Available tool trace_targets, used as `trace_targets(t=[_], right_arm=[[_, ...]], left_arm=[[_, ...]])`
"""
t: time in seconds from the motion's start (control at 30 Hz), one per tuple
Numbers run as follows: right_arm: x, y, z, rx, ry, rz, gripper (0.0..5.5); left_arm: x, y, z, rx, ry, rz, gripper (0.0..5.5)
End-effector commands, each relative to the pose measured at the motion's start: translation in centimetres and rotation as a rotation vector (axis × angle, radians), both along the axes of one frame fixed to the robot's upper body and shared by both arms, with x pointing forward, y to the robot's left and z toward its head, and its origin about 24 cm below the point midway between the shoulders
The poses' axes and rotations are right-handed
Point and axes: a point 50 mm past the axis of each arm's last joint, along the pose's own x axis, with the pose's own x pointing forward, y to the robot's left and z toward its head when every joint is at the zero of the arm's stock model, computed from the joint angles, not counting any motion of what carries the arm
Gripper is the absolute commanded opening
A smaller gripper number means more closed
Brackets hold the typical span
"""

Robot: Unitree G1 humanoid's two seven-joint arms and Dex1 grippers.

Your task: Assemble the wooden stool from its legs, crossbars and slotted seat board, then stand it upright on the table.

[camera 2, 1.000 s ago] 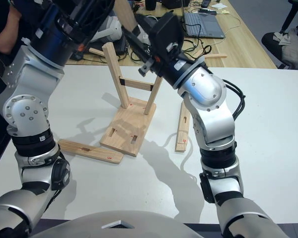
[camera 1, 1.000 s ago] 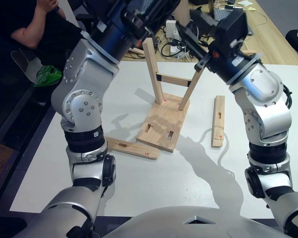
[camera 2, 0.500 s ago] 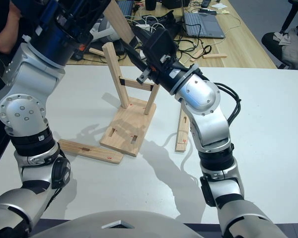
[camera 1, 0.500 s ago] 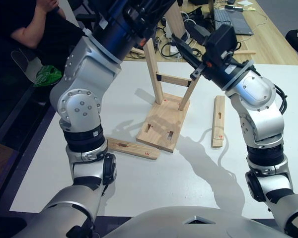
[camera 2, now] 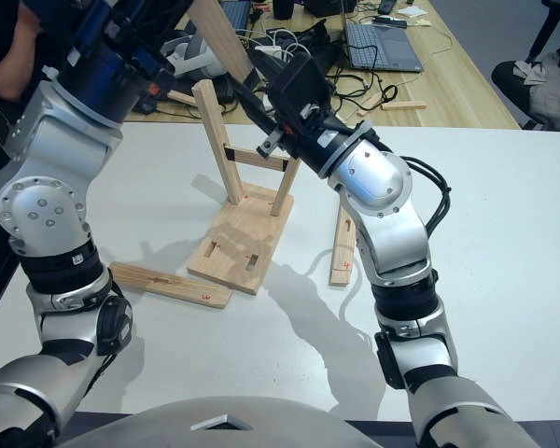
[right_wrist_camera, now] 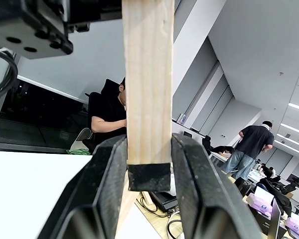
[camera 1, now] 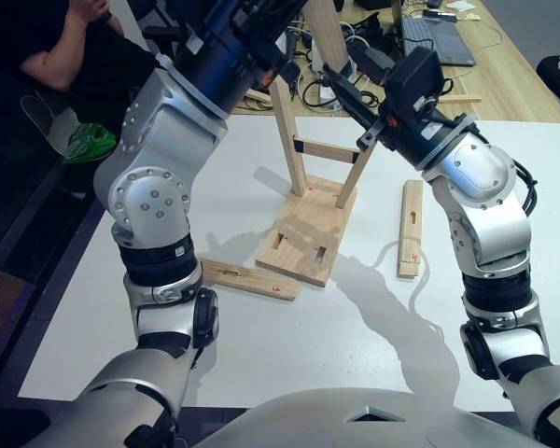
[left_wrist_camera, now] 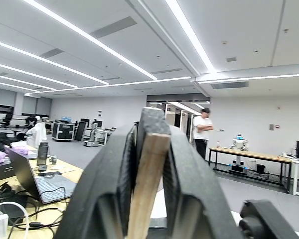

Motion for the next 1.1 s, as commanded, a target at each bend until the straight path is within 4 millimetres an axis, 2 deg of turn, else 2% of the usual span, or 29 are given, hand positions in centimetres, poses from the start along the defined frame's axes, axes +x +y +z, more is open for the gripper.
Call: trace_targets(t=[0.03,0.13,0.17,0.37,0.43,0.53,0.57,0.6,0.67,0.73,0.8,0.83,0.87,0.97,1.03,1.1], right_arm=[[0.0,0.1,0.1,-0.006,-0.016,-0.004,1.29],[0.1,0.0,0.1,-0.008,-0.024,-0.015,1.29],[0.1,0.0,0.1,-0.017,-0.025,-0.017,1.66],[0.2,-0.4,-2.4,-0.172,0.12,0.026,2.65],[-0.4,-0.5,-3.5,-0.231,0.185,0.066,2.96],[-1.6,-0.8,-5.3,-0.281,0.289,0.094,3.18],[-1.9,-0.9,-5.8,-0.288,0.326,0.106,3.01],[-2.7,-0.5,-6.8,-0.282,0.423,0.178,2.88],[-3.6,0.6,-8.5,-0.307,0.577,0.323,2.48],[-3.8,1.9,-9.8,-0.386,0.661,0.43,1.98],[-3.6,3.3,-10.8,-0.482,0.703,0.506,1.45],[-3.4,3.9,-11.3,-0.521,0.707,0.522,1.24],[-3.2,4.5,-11.8,-0.54,0.701,0.517,1.05],[-3.1,5.3,-12.5,-0.515,0.698,0.485,0.5],[-4.3,5.6,-13.1,-0.465,0.763,0.538,0.09],[-5.1,6.1,-13.1,-0.407,0.835,0.622,0.0]], left_arm=[[0.2,-0.2,-0.9,0.039,0.041,-0.006,0.48],[0.4,0.1,-1.2,0.033,0.055,0.014,0.43],[0.5,0.2,-1.2,0.024,0.057,0.023,0.43],[1.2,1.0,-0.7,-0.028,0.064,0.108,0.42],[1.8,2.0,-0.7,-0.031,0.072,0.217,0.42],[2.5,5.1,-1.3,0.034,0.127,0.466,0.42],[2.5,5.9,-1.5,0.046,0.144,0.524,0.42],[2.6,7.6,-1.6,0.015,0.166,0.64,0.42],[2.5,10.2,-1.2,-0.098,0.169,0.832,0.41],[2.5,11.2,-0.5,-0.171,0.136,0.925,0.41],[2.6,12.1,-0.6,-0.166,0.141,1.036,0.41],[2.8,12.9,-1.8,-0.105,0.195,1.118,0.41],[2.3,13.7,-4.1,0.014,0.287,1.176,0.41],[-0.7,14.7,-9.6,0.294,0.501,1.171,0.41],[-2.3,15.4,-11.0,0.354,0.56,1.173,0.41],[-2.3,16.1,-10.6,0.329,0.531,1.227,0.41]])
